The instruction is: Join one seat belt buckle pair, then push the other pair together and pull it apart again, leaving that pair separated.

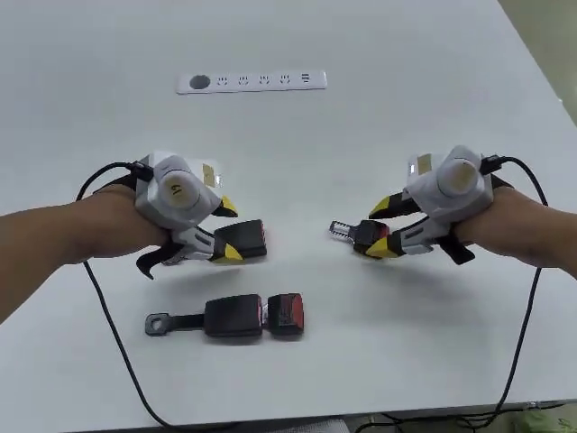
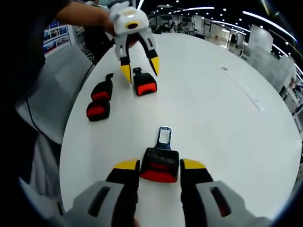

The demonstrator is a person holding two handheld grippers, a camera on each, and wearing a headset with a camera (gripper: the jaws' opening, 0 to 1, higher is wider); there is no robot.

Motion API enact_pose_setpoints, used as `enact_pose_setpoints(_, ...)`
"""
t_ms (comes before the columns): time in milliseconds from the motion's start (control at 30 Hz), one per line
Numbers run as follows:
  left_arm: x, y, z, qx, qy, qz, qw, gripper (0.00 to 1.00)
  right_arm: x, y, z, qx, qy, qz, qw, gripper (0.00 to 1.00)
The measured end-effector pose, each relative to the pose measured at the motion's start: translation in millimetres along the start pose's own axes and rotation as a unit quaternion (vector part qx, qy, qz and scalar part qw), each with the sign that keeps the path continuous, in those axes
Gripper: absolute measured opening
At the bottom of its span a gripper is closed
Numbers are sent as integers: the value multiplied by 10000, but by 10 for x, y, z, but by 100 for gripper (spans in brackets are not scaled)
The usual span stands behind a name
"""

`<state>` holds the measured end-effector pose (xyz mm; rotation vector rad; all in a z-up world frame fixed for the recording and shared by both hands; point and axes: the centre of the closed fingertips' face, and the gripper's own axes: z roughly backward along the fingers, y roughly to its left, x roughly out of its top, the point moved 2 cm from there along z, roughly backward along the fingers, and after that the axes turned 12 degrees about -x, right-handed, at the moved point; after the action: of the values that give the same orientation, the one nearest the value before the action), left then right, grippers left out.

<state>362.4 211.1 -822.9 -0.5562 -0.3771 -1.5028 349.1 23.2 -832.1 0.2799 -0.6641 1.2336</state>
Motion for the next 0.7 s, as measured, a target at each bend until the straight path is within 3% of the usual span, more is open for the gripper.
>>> enact_pose_setpoints(333, 5, -59, -63, -145, -10, 18, 9999, 33, -64, -1, -20, 159, -52, 25, 9999, 32)
enact_pose_setpoints(467, -5, -86, -66, -196, 25, -210, 9996, 33, -65, -1, -15, 220, -71, 94, 9997, 31)
enact_pose_setpoints(700, -33, -99, -94, -205, 331, -551, 9977, 32, -40, 2, -20, 437, 39, 344, 9984, 31)
